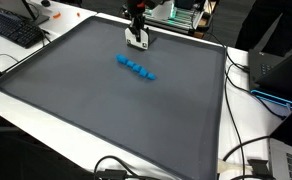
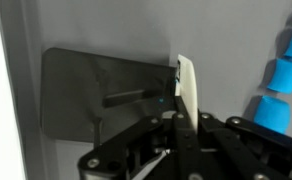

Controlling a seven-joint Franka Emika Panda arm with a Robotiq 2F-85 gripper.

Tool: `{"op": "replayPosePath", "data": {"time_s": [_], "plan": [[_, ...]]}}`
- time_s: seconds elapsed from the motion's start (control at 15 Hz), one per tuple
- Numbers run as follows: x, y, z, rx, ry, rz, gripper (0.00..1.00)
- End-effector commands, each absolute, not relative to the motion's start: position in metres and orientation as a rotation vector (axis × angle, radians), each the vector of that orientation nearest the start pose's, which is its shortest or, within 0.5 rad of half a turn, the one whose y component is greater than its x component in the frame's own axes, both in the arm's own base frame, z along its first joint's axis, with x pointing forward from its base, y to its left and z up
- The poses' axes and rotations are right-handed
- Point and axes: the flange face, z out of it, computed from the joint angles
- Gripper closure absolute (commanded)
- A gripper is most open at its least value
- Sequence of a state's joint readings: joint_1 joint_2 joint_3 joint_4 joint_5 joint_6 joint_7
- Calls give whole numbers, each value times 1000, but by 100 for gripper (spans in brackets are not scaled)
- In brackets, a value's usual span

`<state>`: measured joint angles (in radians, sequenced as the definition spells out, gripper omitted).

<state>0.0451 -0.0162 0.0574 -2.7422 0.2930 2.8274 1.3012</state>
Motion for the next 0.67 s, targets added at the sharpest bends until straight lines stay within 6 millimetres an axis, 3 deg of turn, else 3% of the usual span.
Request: {"op": "replayPosePath", "data": {"time_s": [0.0, 0.6], "plan": [[398, 36, 216, -2285, 2002, 24, 99], [397, 49, 212, -2419, 1865, 24, 99]]}}
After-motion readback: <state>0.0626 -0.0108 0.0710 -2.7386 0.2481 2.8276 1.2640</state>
